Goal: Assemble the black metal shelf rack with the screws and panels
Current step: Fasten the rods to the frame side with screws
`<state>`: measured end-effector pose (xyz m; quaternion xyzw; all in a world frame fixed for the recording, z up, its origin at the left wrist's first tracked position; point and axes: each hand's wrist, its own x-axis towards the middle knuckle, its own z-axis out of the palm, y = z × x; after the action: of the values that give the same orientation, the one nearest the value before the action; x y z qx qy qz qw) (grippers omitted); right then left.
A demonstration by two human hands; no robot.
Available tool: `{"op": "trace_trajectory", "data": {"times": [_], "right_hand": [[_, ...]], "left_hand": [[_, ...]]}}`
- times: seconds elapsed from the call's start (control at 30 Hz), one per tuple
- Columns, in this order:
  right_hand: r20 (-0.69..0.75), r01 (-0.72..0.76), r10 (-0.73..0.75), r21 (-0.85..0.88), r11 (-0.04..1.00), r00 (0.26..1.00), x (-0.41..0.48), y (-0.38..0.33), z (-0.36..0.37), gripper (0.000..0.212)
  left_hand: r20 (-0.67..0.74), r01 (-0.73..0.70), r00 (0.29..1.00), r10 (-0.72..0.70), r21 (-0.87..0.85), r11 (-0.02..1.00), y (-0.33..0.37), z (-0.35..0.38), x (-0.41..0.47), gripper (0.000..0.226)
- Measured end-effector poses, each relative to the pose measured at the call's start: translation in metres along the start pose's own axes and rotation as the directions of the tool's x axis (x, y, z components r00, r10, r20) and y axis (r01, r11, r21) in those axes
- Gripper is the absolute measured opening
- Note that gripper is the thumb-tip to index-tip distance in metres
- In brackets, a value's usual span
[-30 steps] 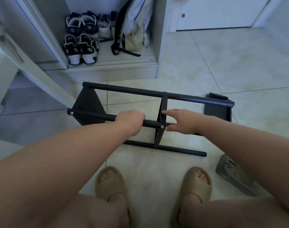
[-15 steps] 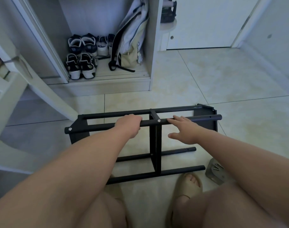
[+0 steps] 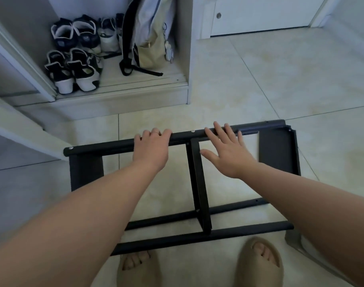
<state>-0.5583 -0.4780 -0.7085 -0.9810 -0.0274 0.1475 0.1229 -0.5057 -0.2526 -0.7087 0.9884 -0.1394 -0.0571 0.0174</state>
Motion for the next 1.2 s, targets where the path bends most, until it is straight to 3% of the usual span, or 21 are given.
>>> {"op": "trace_trajectory", "data": {"times": [0.23,0.37,0.5,0.67,0.83,0.97,1.03,1.2], "right_hand": [[0.045,-0.012,0.011,0.031,0.999,0.999,0.095,0.023,0.056,0.077],[0.01,-0.007,0.006,0.06,0.998,1.0,0.116,0.031,0.073,0.076],[0.03,-0.003,0.0,0.091,0.996,1.0,0.113,0.032,0.064,0.076],[0.14,0.028,-0.051,0.166,0.986,0.989,0.054,0.028,0.047,0.073],[0.209,0.087,-0.133,0.218,0.972,0.969,-0.028,0.022,0.048,0.069],[0.253,0.112,-0.142,0.129,0.985,0.957,-0.077,0.02,0.064,0.064],[0.289,0.126,-0.14,0.067,0.99,0.947,-0.091,0.023,0.073,0.062],[0.363,0.218,-0.174,-0.084,0.972,0.915,-0.096,0.036,0.093,0.053]], "left_hand": [[0.168,0.004,0.986,0.0,-0.024,1.0,-0.027,0.062,0.077,0.04],[0.075,-0.018,0.997,0.022,-0.051,0.999,-0.032,0.084,0.093,0.037],[0.004,-0.017,1.0,0.017,-0.106,0.994,-0.028,0.086,0.086,0.038],[0.153,0.03,0.988,0.0,-0.19,0.981,-0.003,0.071,0.04,0.054],[0.485,0.198,0.873,0.038,-0.426,0.883,0.031,0.064,-0.013,0.058],[0.661,0.386,0.747,0.068,-0.515,0.765,0.053,0.069,-0.045,0.054],[0.703,0.445,0.706,0.083,-0.533,0.72,0.059,0.072,-0.052,0.05],[0.726,0.53,0.682,0.091,-0.576,0.622,0.066,0.078,-0.05,0.035]]}}
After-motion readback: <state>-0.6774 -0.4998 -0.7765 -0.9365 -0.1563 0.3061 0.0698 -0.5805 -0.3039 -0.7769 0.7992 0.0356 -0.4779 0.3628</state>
